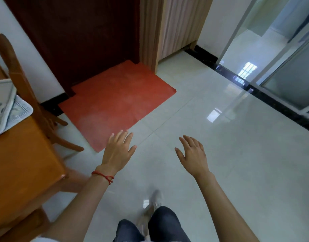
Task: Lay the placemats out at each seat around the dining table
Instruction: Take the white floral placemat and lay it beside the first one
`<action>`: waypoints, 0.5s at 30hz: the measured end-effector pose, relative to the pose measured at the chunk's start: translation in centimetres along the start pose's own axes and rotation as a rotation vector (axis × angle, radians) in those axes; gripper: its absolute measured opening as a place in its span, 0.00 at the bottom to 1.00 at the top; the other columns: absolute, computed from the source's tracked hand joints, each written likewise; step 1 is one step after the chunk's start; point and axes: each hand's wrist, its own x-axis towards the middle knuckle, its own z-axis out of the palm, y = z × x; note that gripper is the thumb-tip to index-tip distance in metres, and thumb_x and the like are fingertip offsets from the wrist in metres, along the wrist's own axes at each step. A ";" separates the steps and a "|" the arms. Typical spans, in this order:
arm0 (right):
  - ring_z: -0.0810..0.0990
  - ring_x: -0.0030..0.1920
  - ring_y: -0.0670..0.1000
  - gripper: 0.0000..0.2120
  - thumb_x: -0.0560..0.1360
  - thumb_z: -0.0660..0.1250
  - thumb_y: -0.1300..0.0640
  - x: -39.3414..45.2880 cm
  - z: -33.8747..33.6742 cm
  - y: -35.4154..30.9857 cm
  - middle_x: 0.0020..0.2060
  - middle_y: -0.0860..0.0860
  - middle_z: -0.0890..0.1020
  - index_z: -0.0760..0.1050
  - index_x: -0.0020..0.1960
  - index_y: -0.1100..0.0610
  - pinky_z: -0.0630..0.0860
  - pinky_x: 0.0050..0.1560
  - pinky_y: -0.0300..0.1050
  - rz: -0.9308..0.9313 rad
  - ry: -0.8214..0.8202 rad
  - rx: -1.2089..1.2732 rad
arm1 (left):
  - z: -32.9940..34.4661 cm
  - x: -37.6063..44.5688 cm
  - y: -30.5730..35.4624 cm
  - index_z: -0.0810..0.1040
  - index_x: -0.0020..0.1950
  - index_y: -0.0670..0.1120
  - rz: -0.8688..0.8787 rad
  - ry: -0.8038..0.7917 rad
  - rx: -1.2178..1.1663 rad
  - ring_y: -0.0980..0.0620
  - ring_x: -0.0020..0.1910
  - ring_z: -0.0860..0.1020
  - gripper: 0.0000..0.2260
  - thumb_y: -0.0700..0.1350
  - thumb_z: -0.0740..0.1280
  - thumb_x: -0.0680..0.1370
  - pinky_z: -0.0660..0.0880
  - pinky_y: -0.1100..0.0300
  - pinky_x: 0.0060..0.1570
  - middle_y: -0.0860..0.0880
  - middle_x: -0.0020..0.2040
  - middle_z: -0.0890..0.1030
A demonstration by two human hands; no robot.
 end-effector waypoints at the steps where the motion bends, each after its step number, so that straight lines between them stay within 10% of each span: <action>1: 0.80 0.55 0.58 0.24 0.74 0.54 0.45 1.5 0.4 -0.2 0.54 0.57 0.81 0.77 0.57 0.60 0.74 0.56 0.54 -0.026 0.004 -0.003 | 0.1 0.9 -0.7 0.78 0.58 0.39 -0.021 -0.006 0.003 0.40 0.56 0.79 0.24 0.54 0.54 0.74 0.74 0.40 0.53 0.40 0.56 0.81; 15: 0.80 0.54 0.58 0.19 0.73 0.60 0.48 27.3 4.5 -7.6 0.54 0.56 0.81 0.77 0.56 0.60 0.75 0.55 0.53 -0.389 -0.034 0.088 | -2.3 14.3 -11.3 0.75 0.61 0.40 -0.400 0.033 -0.016 0.41 0.59 0.77 0.25 0.56 0.53 0.76 0.72 0.43 0.57 0.41 0.59 0.79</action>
